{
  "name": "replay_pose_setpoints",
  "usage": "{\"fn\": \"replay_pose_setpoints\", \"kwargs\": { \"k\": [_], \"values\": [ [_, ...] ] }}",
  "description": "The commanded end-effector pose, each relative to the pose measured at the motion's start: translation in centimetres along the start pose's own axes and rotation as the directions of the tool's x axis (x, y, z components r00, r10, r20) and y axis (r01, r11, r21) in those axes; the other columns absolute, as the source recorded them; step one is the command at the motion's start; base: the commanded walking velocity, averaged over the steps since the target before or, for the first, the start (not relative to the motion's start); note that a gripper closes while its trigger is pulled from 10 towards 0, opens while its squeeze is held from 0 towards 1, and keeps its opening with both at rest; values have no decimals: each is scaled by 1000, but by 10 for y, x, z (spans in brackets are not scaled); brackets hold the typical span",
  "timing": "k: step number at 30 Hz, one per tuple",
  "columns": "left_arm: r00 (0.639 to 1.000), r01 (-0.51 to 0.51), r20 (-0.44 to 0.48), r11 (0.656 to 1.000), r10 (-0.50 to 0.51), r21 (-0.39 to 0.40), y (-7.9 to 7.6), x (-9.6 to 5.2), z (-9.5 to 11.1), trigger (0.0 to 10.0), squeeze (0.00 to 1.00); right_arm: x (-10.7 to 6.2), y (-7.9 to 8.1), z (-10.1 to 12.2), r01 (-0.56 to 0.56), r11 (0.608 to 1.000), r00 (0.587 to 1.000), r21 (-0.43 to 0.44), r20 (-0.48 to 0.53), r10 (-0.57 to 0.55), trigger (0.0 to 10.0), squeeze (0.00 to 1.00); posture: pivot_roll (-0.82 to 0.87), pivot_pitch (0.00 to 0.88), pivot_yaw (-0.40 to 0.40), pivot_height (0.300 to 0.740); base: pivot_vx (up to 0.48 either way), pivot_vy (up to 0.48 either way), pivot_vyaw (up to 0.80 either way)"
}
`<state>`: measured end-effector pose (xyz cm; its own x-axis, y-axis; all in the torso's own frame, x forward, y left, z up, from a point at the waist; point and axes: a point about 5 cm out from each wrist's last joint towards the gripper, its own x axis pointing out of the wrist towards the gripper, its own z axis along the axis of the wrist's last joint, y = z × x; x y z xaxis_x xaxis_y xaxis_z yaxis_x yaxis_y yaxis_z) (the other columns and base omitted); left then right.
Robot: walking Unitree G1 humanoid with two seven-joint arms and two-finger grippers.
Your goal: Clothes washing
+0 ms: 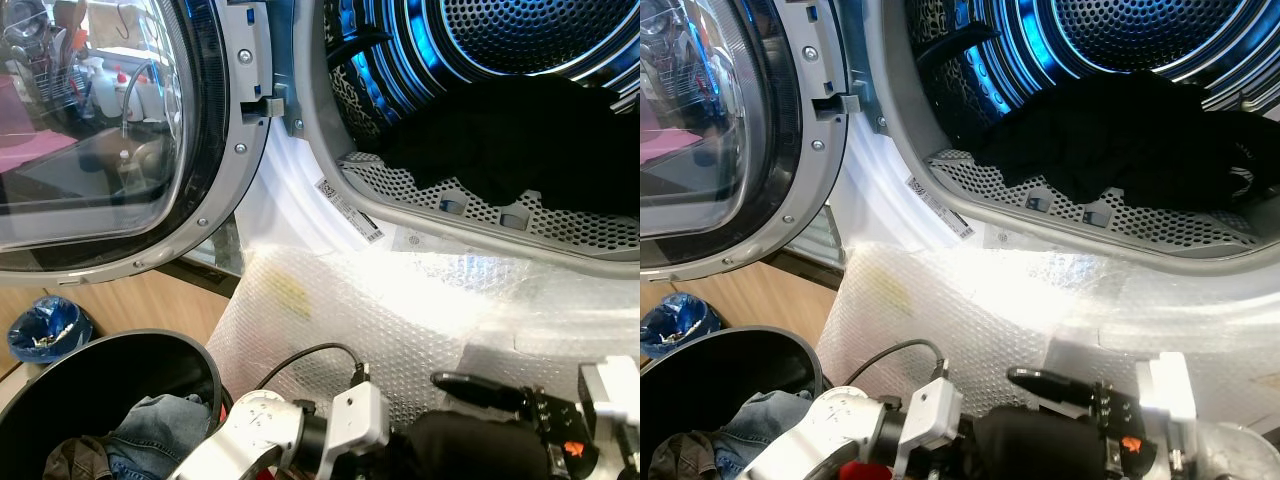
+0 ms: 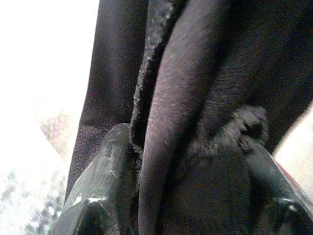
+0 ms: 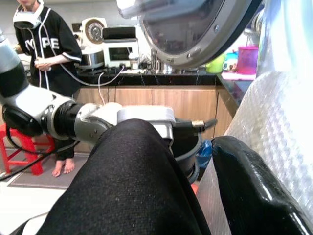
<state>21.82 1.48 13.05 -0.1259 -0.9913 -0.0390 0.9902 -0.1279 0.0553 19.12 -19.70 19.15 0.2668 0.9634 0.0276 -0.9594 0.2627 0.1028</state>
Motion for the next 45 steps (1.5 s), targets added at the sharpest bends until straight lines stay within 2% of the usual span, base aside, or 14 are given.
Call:
{"fn": "replay_pose_setpoints", "kwargs": {
  "k": [1, 3, 8, 9, 10, 11, 12, 13, 20, 33, 45],
  "values": [
    [1000, -9, -8, 1000, 9, 18, 3, 1, -1, 10000, 0, 4, 3, 15, -21, 999, 999, -49, 43, 23, 10000, 0, -111, 16, -48, 740, 0, 0, 0],
    [1000, -14, -4, 1000, 14, 19, 4, 8, -3, 10000, 0, 5, 4, 26, -9, 998, 997, -65, 80, 14, 10000, 0, -119, 17, -47, 740, 0, 0, 0],
    [999, -38, 36, 999, 38, -1, 6, 15, -2, 10000, 0, 5, 7, 35, -8, 997, 994, -81, 105, 16, 10000, 0, -130, 25, -52, 740, 0, 0, 0],
    [998, -51, 38, 999, 51, -4, 8, 16, -3, 5922, 0, 6, 7, 37, -2, 996, 994, -86, 112, 12, 10000, 0, -132, 28, -54, 740, 0, 0, 0],
    [998, -54, 38, 999, 55, -5, 8, 17, -3, 5922, 0, 6, 7, 37, -1, 996, 993, -87, 113, 11, 10000, 0, -132, 28, -54, 740, 0, 0, 0],
    [997, -60, 41, 998, 60, -4, 8, 18, -4, 4667, 0, 6, 7, 38, -1, 996, 993, -84, 114, 10, 10000, 0, -132, 28, -54, 740, 0, 0, 0],
    [996, -67, 52, 998, 67, -6, 9, 19, -3, 1490, 0, 6, 7, 38, -1, 997, 993, -82, 115, 10, 10000, 0, -132, 26, -55, 740, 0, 0, 0],
    [995, -74, 70, 997, 74, -11, 9, 21, -1, 0, 0, 7, 7, 38, -2, 997, 993, -81, 115, 11, 10000, 0, -128, 26, -55, 740, 0, 0, 0],
    [989, -91, 117, 996, 92, -20, 13, 22, 6, 0, 0, 9, 6, 39, 3, 997, 992, -76, 126, 6, 10000, 0, -124, 31, -55, 740, 0, 0, 0],
    [988, -96, 119, 995, 97, -16, 16, 17, 8, 0, 0, 5, 2, 42, 27, 996, 991, -81, 132, -16, 10000, 0, -122, 38, -57, 740, 0, 0, 0],
    [987, -69, 146, 997, 73, -35, 11, 13, 16, 0, 0, 0, -2, 35, 68, 996, 991, -61, 121, -60, 10000, 0, -115, 47, -52, 740, 0, 0, 0]
  ]
}}
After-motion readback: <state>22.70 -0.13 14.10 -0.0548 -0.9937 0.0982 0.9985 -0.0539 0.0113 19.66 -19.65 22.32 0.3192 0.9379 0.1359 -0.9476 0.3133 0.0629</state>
